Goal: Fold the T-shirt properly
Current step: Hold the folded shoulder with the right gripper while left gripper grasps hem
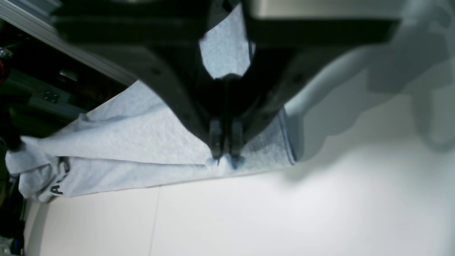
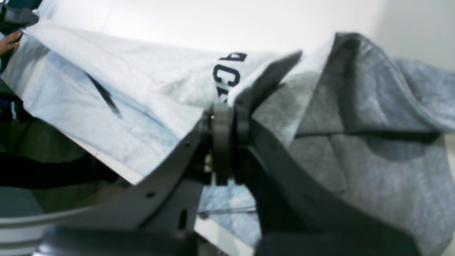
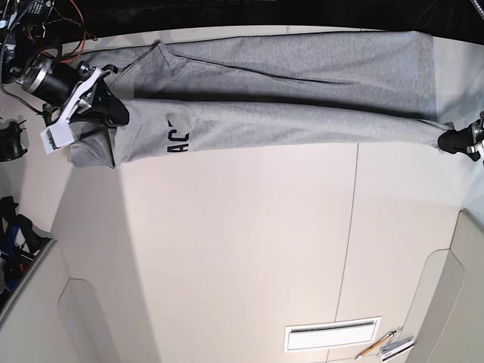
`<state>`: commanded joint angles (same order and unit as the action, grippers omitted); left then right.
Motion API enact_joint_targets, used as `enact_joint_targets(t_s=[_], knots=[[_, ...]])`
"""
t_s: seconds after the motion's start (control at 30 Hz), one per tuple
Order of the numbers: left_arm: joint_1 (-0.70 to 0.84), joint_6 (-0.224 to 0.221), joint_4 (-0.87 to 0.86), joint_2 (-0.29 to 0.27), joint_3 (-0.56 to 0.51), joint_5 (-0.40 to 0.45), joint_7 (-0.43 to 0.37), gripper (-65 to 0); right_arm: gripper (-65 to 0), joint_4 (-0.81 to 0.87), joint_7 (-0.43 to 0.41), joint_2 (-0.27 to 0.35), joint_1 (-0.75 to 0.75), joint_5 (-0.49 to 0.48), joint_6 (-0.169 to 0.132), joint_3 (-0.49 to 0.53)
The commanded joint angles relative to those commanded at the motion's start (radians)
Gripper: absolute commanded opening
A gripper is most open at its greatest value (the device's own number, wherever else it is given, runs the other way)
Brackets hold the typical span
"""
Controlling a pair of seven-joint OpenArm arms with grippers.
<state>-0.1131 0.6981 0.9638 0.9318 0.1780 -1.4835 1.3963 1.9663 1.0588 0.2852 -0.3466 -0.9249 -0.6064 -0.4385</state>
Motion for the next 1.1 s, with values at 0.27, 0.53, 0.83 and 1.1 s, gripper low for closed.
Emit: enact_joint_targets(t_s=[0.27,0.53,0.83,1.1], knots=[[0.065,0.000,0.000,0.000,0.000,0.000,0.000,-65.0,-65.0,-0.005,0.000,0.000,-0.011,0.079,0.001,0.000],[0.161,0.000,0.000,0.016,0.000,0.000,0.000,-65.0,-65.0,-0.061,-0.008,0.000,-0.011,0.117,0.008,0.000],[0.183,0.000,0.000,0.041,0.000,0.000,0.000,-34.0,-39.4,-0.141,-0.047,0.001,-0.007,0.117,0.008,0.000],[0.183,0.000,0.000,0.055,0.009,0.000,0.000,-33.5,-39.1,-0.127,-0.044,0.000,0.084,0.057,0.008,-0.040]])
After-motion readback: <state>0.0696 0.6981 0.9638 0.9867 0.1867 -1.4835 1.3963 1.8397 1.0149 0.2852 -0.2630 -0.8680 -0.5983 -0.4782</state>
